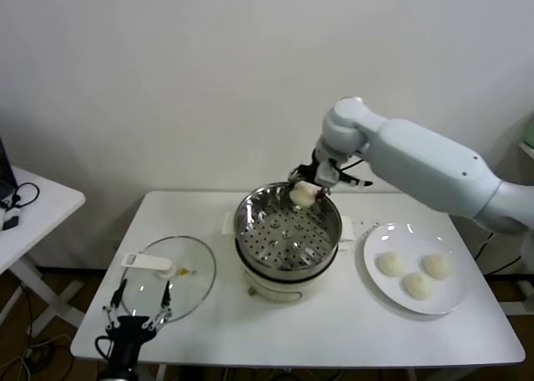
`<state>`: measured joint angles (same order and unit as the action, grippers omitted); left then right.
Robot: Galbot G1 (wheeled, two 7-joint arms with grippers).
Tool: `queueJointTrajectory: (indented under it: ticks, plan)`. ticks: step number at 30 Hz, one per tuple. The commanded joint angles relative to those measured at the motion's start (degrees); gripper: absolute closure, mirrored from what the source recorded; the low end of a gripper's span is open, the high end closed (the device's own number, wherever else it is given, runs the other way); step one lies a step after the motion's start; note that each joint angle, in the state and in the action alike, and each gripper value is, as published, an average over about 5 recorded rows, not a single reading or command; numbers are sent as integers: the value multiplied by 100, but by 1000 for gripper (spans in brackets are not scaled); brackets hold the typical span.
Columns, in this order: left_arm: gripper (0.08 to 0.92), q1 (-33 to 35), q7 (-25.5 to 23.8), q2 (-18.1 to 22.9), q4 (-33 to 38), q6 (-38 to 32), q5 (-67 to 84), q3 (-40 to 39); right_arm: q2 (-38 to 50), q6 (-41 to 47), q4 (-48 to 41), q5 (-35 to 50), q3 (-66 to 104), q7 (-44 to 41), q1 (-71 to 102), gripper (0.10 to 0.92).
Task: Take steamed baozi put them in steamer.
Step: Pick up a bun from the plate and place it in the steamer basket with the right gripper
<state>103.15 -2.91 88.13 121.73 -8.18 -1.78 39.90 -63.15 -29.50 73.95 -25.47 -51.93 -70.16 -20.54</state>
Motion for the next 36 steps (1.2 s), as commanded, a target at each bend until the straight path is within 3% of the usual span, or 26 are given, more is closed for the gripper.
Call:
queueJointTrajectory:
  ticks: [1,12,29,36]
  plan:
    - [177,19,-28,-6,3,-5,-7,13,-652,-254,-494,-916,17,30,440,313]
    - [177,95,-76,0,-95,-103,7,43,-916,-686,-1011,-2038,498,185,973,313]
    - [177,121,-135,9,-114,-146,7,60,-842,-732,-925,-2135,515,210,1117,305]
    - [177,116,-128,17,-139,-154,2,40,-804,-756,-908,-2100,533,282,1069,214]
